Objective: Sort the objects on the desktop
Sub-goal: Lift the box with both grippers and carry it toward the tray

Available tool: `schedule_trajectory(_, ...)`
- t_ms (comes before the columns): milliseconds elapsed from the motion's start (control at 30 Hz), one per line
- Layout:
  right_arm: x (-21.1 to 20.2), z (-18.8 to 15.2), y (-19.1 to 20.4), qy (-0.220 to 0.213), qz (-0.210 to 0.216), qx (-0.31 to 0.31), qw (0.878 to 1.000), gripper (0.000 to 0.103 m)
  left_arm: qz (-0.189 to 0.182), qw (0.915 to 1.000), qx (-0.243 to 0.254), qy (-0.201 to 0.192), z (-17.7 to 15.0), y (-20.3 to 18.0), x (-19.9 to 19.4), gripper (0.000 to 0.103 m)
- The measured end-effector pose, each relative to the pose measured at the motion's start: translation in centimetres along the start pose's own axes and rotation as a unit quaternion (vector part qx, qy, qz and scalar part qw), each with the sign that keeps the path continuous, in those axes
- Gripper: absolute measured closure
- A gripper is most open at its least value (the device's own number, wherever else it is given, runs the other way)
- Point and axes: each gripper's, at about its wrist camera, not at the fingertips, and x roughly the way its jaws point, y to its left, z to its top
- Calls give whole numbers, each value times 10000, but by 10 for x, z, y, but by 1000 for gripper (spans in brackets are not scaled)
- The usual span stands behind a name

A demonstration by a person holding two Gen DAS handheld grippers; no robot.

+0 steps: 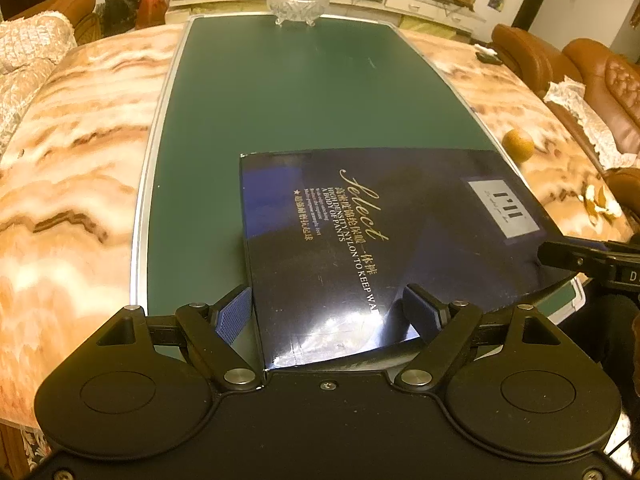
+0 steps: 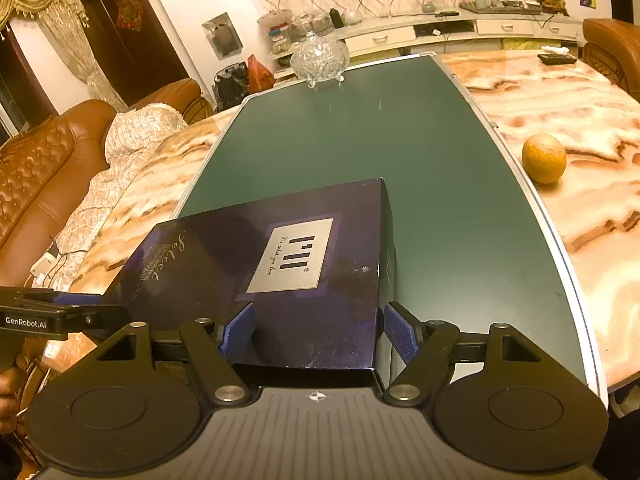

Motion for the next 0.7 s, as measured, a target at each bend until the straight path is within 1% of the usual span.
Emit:
schedule_trajectory(167, 3, -5, -3, 41, -3, 46, 10000, 28, 27, 10000, 23, 55, -3, -1, 5, 22)
schedule_trajectory(233, 4, -6, -5, 66, -25, 66, 10000, 32, 25, 10000, 25, 64, -3, -1, 7, 22)
schedule_trajectory(567, 9, -11, -8, 135, -40, 181, 9997, 32, -42, 9999, 10, 126, -4, 4, 14, 22)
schedule_trajectory(700, 11, -12, -10, 168, -35, 257, 9995, 31, -73, 9999, 45, 120, -5, 4, 15, 20)
